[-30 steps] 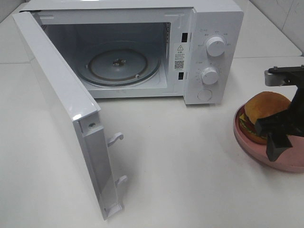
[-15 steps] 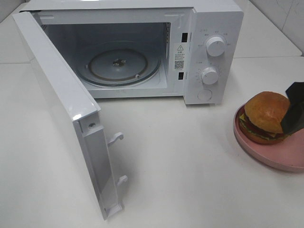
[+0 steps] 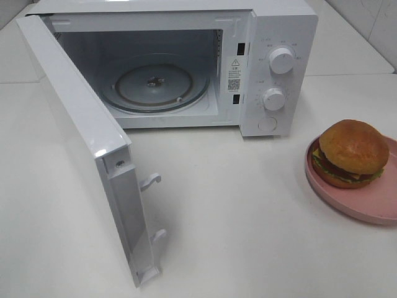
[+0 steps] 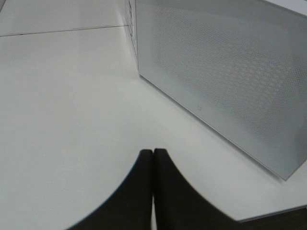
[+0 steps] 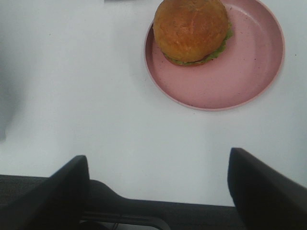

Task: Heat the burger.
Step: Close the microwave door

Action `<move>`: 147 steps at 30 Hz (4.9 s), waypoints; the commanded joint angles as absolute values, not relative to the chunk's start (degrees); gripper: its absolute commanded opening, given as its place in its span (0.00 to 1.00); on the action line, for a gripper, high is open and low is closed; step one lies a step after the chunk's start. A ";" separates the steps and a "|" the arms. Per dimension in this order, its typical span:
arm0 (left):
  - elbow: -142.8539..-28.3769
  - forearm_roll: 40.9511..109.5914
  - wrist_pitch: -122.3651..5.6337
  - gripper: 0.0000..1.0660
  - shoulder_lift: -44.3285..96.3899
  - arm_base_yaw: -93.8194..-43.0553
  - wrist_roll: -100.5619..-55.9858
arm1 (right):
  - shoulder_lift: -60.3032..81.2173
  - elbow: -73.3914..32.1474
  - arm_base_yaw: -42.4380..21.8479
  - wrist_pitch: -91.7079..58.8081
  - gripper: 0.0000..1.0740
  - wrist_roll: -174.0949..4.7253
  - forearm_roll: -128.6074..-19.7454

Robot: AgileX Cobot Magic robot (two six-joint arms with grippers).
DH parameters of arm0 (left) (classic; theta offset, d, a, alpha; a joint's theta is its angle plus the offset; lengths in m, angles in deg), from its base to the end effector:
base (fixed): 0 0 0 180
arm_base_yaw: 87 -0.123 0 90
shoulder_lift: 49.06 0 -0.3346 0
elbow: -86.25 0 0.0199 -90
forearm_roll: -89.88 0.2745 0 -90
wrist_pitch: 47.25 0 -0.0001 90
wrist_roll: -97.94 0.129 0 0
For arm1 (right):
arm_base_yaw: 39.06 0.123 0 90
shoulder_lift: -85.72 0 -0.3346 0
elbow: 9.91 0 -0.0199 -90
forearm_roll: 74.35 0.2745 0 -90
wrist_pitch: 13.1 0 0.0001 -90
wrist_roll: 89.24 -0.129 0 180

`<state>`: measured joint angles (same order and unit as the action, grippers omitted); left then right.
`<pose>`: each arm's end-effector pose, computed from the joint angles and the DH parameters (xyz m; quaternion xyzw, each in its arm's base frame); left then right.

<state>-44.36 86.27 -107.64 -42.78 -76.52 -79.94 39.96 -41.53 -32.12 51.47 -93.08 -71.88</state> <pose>-0.0027 -0.0067 0.2743 0.0943 0.8426 -0.0700 0.5255 0.1081 0.0182 0.3406 -0.0232 0.9449 0.0519 0.3225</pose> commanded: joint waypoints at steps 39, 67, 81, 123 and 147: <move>-44.59 84.95 -84.78 0.00 -34.30 -76.63 -79.76 | 80.87 -59.81 -32.53 44.43 0.68 -91.07 -72.17; -49.35 65.82 -63.75 0.00 20.87 -76.40 -59.88 | 80.87 -59.81 -32.53 44.43 0.68 -91.07 -72.17; -55.59 56.94 -63.69 0.00 32.85 -76.23 -47.79 | 80.87 -59.81 -32.53 44.43 0.68 -91.07 -72.17; -67.45 57.11 -38.89 0.00 56.11 -52.39 -42.92 | 80.87 -59.81 -32.53 44.43 0.68 -91.07 -72.17; -99.42 57.11 -52.58 0.00 75.31 -52.22 -42.92 | 80.87 -59.81 -32.53 44.43 0.68 -91.07 -72.23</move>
